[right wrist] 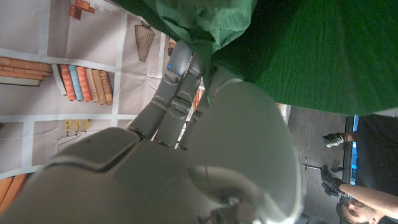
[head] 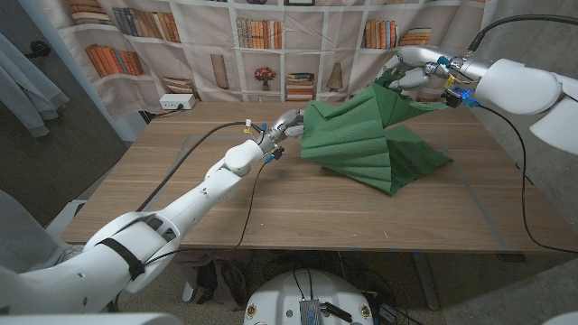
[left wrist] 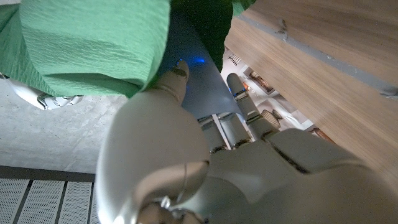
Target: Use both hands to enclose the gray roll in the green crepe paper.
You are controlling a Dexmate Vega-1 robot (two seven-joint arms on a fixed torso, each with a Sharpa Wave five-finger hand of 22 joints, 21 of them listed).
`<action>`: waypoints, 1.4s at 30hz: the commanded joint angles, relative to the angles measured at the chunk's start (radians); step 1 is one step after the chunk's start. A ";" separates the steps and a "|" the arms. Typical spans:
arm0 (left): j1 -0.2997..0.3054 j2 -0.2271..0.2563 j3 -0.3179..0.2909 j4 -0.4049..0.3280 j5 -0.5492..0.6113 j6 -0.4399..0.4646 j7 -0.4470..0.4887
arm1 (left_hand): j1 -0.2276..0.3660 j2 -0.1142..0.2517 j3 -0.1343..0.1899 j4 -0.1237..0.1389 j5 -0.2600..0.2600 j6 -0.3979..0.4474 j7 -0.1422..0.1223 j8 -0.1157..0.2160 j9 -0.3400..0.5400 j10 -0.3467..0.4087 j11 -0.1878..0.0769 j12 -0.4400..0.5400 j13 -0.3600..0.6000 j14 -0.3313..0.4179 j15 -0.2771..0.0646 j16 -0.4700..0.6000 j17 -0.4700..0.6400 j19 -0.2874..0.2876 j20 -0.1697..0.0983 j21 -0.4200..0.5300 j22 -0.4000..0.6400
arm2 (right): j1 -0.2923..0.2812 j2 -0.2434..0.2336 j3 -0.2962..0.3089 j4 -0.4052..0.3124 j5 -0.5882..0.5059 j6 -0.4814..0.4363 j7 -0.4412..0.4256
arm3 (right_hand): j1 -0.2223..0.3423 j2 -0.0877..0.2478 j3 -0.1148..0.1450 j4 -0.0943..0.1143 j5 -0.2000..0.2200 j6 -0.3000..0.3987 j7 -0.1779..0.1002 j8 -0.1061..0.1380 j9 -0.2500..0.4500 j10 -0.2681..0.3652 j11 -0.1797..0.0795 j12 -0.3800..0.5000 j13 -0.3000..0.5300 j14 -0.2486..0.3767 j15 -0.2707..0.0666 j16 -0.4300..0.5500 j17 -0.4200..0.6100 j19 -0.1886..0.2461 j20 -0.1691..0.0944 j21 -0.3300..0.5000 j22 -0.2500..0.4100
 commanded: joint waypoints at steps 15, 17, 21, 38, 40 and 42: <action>-0.054 -0.026 0.035 0.074 0.010 -0.050 -0.094 | 0.013 0.002 -0.004 -0.003 0.006 0.003 -0.009 0.011 0.009 0.004 -0.003 -0.004 0.003 0.000 -0.130 0.003 0.006 -0.001 -0.029 0.004 -0.001 | 0.308 0.039 -0.201 0.101 -0.103 0.069 0.122 | 0.009 -0.001 0.006 -0.001 0.004 0.006 -0.002 -0.008 0.006 0.009 -0.004 -0.001 0.005 0.005 -0.054 -0.002 0.003 0.003 -0.155 0.008 -0.005; -0.058 -0.025 0.035 0.075 0.010 -0.051 -0.101 | 0.013 0.002 -0.004 -0.003 0.006 0.004 -0.006 0.011 0.008 0.004 -0.003 -0.004 0.002 0.000 -0.130 0.003 0.006 -0.002 -0.029 0.004 -0.001 | 0.316 0.054 -0.210 0.110 -0.106 0.077 0.115 | 0.009 -0.001 0.006 -0.002 0.004 0.007 -0.001 -0.008 0.006 0.010 -0.005 -0.002 0.004 0.004 -0.055 -0.002 0.003 0.003 -0.155 0.008 -0.006; -0.071 -0.028 0.039 0.087 0.009 -0.064 -0.121 | 0.013 0.002 -0.005 -0.003 0.006 0.006 -0.006 0.012 0.008 0.002 -0.003 -0.003 0.004 0.001 -0.130 0.003 0.007 -0.002 -0.030 0.005 -0.001 | 0.343 0.087 -0.235 0.135 -0.116 0.102 0.111 | 0.008 -0.001 0.005 -0.001 0.004 0.006 -0.003 -0.009 0.006 0.011 -0.005 -0.001 0.005 0.004 -0.055 -0.002 0.003 0.003 -0.155 0.009 -0.008; -0.080 -0.031 0.052 0.069 0.000 -0.089 -0.184 | 0.014 0.003 -0.007 -0.002 0.007 0.004 -0.008 0.011 0.007 -0.001 -0.001 -0.003 0.008 -0.001 -0.130 0.003 0.009 -0.004 -0.029 0.005 -0.001 | 0.505 0.244 -0.342 0.291 -0.135 0.227 0.141 | 0.008 -0.002 0.005 0.000 0.002 0.005 -0.005 -0.010 0.008 0.009 -0.006 -0.004 0.007 0.002 -0.055 -0.004 0.005 -0.001 -0.153 0.008 -0.013; -0.075 -0.027 0.051 0.056 -0.002 -0.088 -0.188 | 0.015 0.003 -0.007 -0.002 0.007 0.004 -0.008 0.012 0.008 -0.002 0.000 -0.003 0.009 -0.002 -0.130 0.003 0.009 -0.005 -0.030 0.005 -0.001 | 0.516 0.265 -0.350 0.315 -0.122 0.232 0.139 | 0.008 -0.002 0.005 -0.001 0.002 0.003 -0.005 -0.010 0.008 0.008 -0.006 -0.004 0.007 0.000 -0.055 -0.004 0.006 -0.001 -0.153 0.008 -0.014; -0.068 -0.020 0.049 0.039 -0.002 -0.084 -0.187 | 0.015 0.003 -0.007 -0.002 0.007 0.003 -0.009 0.012 0.007 -0.004 0.000 -0.003 0.010 -0.003 -0.130 0.002 0.009 -0.006 -0.029 0.005 -0.001 | 0.527 0.283 -0.359 0.341 -0.109 0.239 0.143 | 0.009 -0.002 0.005 -0.001 0.002 0.004 -0.006 -0.010 0.008 0.008 -0.007 -0.004 0.008 0.000 -0.056 -0.004 0.006 -0.002 -0.153 0.007 -0.015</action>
